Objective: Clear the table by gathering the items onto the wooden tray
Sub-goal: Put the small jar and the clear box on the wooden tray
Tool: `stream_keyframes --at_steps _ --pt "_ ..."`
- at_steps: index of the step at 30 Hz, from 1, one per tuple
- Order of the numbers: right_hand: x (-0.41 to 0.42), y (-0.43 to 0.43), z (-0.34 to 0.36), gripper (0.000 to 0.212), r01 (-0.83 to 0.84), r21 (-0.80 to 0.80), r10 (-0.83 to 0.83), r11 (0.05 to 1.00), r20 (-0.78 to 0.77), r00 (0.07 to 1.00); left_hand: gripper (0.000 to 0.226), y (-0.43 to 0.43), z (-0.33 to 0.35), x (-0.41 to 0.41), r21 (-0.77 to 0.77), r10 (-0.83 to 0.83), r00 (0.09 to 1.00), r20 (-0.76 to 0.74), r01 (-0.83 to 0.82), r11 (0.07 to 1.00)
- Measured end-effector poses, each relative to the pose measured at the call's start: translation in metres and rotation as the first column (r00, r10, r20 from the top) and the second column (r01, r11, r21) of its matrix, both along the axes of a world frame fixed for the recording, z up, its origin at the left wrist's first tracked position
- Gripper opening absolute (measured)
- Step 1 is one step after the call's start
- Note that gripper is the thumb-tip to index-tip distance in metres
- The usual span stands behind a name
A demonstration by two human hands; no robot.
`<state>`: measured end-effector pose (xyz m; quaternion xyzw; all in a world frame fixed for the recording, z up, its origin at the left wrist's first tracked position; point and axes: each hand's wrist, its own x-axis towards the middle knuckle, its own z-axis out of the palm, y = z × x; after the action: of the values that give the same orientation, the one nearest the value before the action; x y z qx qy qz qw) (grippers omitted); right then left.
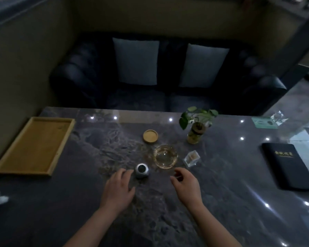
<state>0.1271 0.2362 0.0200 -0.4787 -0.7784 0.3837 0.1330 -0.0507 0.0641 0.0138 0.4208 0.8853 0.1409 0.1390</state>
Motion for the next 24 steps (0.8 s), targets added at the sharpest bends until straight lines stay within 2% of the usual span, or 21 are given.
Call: stream_keyframes --at_steps 4,8,11,14,16,18,24 --pt "0.03 0.038 -0.011 0.029 0.123 -0.067 -0.124 0.99 -0.007 0.992 0.056 0.029 -0.007 0.008 -0.037 0.023 0.999 0.035 -0.021 0.999" --pt "0.036 0.065 -0.021 0.031 0.194 -0.019 -0.193 0.981 0.049 0.98 0.064 0.052 -0.014 0.007 -0.078 0.07 0.996 0.064 -0.065 0.995" --pt "0.025 0.084 -0.027 0.051 0.277 -0.085 -0.27 0.957 0.077 0.96 0.074 0.068 -0.019 0.004 -0.146 0.089 0.993 0.079 -0.076 0.986" --pt "0.011 0.101 -0.031 0.079 0.281 -0.116 -0.262 0.953 0.152 0.953 0.08 0.081 -0.024 -0.001 -0.2 0.091 0.992 0.086 -0.072 0.977" --pt "0.003 0.108 -0.034 0.085 0.287 -0.125 -0.261 0.95 0.188 0.947 0.08 0.087 -0.027 -0.003 -0.231 0.091 0.992 0.089 -0.068 0.971" --pt "-0.004 0.112 -0.037 0.08 0.295 -0.134 -0.263 0.946 0.212 0.941 0.078 0.09 -0.03 -0.005 -0.263 0.095 0.991 0.091 -0.068 0.962" --pt "-0.012 0.115 -0.049 0.04 0.31 -0.073 -0.287 0.948 0.222 0.932 0.063 0.093 -0.039 -0.01 -0.281 0.062 0.997 0.052 -0.045 0.959"
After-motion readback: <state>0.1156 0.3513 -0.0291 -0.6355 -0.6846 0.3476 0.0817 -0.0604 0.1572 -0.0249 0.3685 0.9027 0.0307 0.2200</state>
